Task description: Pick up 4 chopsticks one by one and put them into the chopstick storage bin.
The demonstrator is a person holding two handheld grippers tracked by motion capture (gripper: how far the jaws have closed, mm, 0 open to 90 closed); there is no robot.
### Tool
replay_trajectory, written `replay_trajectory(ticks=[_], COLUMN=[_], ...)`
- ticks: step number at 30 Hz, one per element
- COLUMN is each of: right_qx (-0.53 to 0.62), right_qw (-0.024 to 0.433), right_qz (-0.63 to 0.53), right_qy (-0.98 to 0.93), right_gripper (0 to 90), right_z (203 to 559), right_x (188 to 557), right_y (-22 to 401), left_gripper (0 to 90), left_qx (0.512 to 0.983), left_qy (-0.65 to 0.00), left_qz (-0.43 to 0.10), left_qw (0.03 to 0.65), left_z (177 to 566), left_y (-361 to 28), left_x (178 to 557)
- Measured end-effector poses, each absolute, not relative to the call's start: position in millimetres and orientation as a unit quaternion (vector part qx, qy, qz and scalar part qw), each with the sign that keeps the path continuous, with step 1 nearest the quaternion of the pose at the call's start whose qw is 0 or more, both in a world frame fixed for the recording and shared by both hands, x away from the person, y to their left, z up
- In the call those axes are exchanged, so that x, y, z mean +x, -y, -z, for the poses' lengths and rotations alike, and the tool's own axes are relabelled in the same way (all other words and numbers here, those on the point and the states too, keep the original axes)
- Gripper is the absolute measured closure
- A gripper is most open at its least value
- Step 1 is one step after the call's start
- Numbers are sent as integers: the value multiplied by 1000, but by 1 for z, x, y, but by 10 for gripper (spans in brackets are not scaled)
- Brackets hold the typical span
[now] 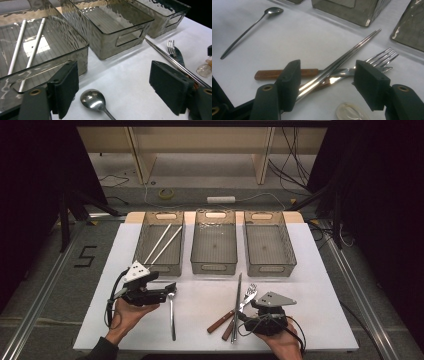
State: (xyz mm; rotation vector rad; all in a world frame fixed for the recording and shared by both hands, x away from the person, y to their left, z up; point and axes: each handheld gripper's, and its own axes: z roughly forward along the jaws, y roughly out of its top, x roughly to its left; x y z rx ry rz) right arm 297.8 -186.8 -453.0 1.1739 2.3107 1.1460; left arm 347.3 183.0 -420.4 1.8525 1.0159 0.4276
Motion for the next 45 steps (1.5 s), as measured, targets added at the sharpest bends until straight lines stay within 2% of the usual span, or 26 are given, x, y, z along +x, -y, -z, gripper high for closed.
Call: replay_trajectory(ticks=[28,45], right_qx=[418,429], right_qw=[143,139], right_qz=[-364,-342], right_qy=[-820,-824], right_gripper=[404,447], right_z=[460,464], right_x=[308,318], right_y=[181,177], left_gripper=[220,209], left_qx=[759,762], left_qy=[-404,-399], left_qz=[-180,-182], left_qw=[479,476], left_z=[419,420], left_y=[-180,-179], left_x=[331,326])
